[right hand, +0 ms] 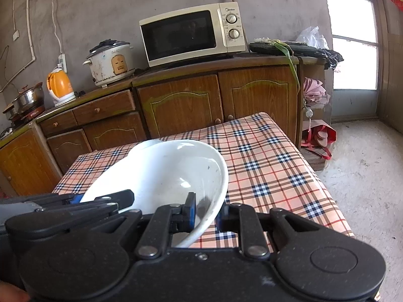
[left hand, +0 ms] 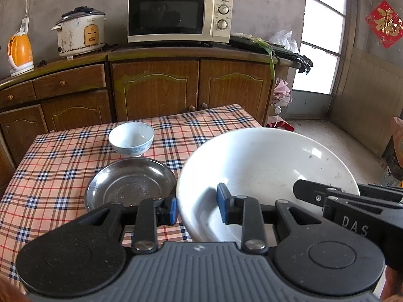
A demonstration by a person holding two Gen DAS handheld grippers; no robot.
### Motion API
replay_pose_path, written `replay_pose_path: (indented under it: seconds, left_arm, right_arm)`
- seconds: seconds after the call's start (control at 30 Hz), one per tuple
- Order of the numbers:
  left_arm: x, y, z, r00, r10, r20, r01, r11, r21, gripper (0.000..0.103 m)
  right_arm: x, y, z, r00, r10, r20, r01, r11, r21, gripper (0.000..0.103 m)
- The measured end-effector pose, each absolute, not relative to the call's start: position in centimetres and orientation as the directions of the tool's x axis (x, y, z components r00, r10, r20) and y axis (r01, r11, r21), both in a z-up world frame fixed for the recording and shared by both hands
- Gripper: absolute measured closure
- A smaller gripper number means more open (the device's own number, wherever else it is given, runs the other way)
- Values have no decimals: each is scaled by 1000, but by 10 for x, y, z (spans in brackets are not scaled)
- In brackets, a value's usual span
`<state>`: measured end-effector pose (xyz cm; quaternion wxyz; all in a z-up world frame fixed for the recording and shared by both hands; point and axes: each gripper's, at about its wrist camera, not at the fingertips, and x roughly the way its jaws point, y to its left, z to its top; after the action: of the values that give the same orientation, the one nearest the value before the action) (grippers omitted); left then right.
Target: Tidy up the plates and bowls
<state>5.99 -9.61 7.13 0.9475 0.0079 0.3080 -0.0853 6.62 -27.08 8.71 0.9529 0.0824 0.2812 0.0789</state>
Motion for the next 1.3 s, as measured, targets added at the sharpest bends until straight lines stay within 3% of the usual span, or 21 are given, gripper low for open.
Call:
replay_pose_path:
  seconds: [1.3]
  left_arm:
    - [49,-76,62,797,-128,-590,132,991,-37,72]
  right_arm:
    - [60,-245,79,817,217,-534,-132,972,192,82]
